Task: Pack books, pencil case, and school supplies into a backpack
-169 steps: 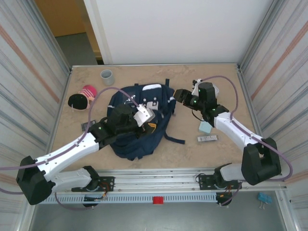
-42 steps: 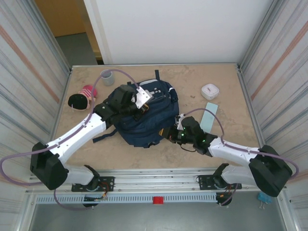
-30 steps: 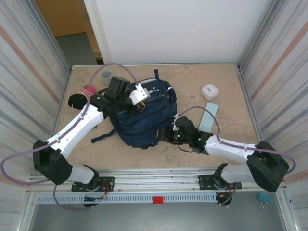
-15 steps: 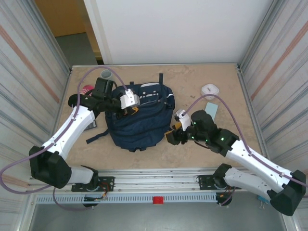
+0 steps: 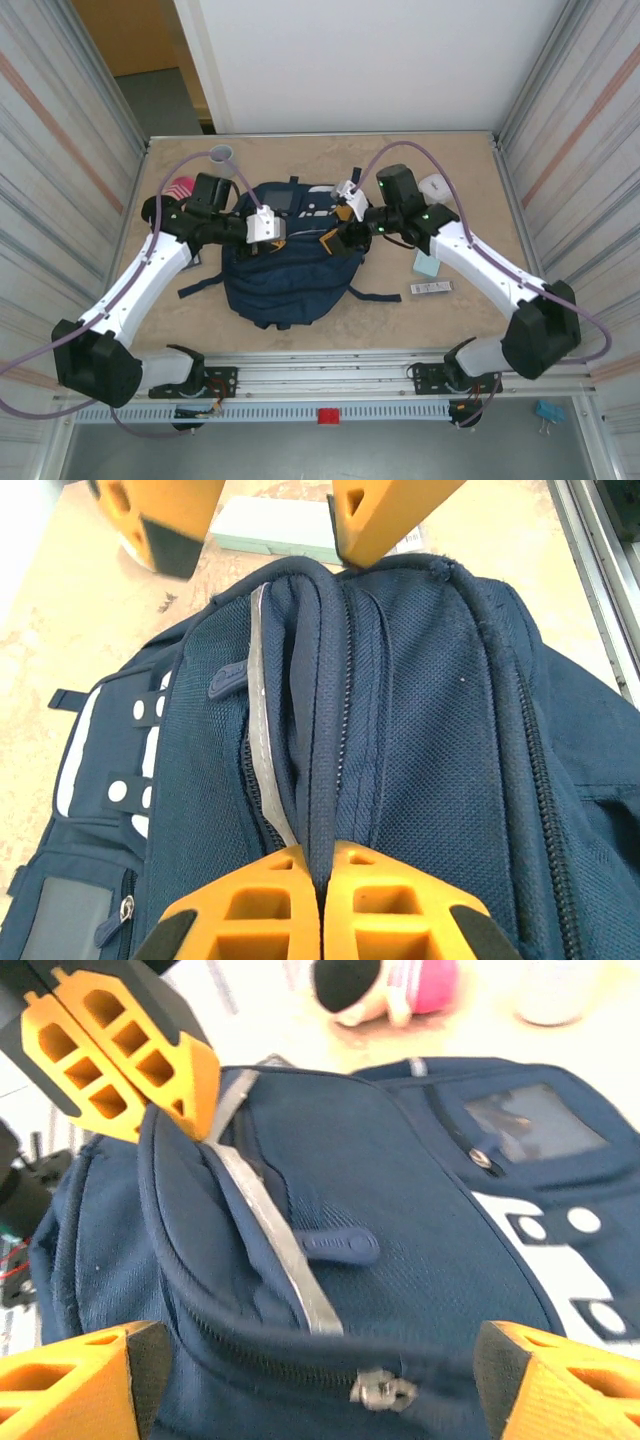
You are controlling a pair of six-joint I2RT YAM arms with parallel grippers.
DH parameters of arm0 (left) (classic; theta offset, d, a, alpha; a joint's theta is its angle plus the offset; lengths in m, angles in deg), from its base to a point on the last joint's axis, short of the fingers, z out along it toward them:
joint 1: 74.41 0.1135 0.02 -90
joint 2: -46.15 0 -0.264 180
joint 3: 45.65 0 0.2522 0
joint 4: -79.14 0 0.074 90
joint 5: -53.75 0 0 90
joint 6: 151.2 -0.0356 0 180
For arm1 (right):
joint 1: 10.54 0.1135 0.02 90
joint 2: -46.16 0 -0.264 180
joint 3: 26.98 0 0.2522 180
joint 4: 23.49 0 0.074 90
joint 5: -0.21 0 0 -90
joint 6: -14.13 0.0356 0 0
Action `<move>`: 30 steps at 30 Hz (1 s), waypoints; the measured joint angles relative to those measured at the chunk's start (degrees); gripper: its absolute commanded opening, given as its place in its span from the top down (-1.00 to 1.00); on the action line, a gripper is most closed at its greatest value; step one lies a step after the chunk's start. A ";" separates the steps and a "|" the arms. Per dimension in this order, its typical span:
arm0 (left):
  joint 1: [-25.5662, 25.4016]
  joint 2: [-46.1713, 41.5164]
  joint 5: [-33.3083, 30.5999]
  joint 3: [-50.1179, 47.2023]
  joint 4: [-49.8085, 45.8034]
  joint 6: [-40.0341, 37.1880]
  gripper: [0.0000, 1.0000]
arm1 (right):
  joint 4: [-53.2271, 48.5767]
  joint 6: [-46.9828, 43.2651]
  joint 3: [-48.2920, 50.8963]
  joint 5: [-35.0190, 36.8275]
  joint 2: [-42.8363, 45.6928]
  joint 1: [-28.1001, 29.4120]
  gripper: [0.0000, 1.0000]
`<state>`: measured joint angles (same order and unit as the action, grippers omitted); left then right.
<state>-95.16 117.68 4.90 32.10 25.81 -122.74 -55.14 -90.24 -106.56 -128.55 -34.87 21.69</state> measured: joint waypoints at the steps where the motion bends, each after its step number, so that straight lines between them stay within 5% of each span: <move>1: 0.02 -0.09 0.02 -0.02 -0.13 -0.17 1.00 | -0.09 -0.83 -0.83 -1.49 -1.29 0.00 -0.66; 3: 0.02 -0.11 0.17 -0.04 -0.24 -0.39 1.00 | -0.13 -2.05 -2.05 -3.82 -3.48 0.00 -0.48; 6: 0.09 -0.11 -0.35 -0.04 -0.33 -0.33 0.96 | -1.18 -3.85 -3.87 -8.24 -6.38 0.02 0.29; 8: 0.33 -0.11 -1.14 -0.04 -0.17 0.11 0.77 | -2.78 -4.87 -5.42 -11.13 -7.67 0.15 0.88; 9: 0.42 -0.11 -1.44 -0.04 0.04 0.42 0.54 | -3.67 -5.62 -6.23 -12.13 -8.04 0.31 1.00; 13: -0.26 -0.83 0.04 0.04 2.08 5.88 -0.17 | -5.31 -6.93 -6.71 -11.58 -8.20 0.68 1.00; 16: -2.86 -2.32 -0.72 0.07 4.44 13.46 -0.36 | -4.07 -7.08 -5.62 -10.23 -8.02 1.33 1.00; 22: -7.96 -4.15 -4.22 0.07 8.39 23.04 -0.41 | -2.10 -6.67 -4.98 -8.74 -8.00 3.19 1.00; 30: -8.15 0.13 -12.46 1.05 4.74 23.61 -0.43 | 0.46 -5.38 -4.98 -8.83 -7.98 4.22 1.00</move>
<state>-103.31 117.81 -7.56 33.15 30.56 -99.13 -54.68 -95.62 -111.54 -137.38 -42.85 25.91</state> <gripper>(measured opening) 0.718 0.067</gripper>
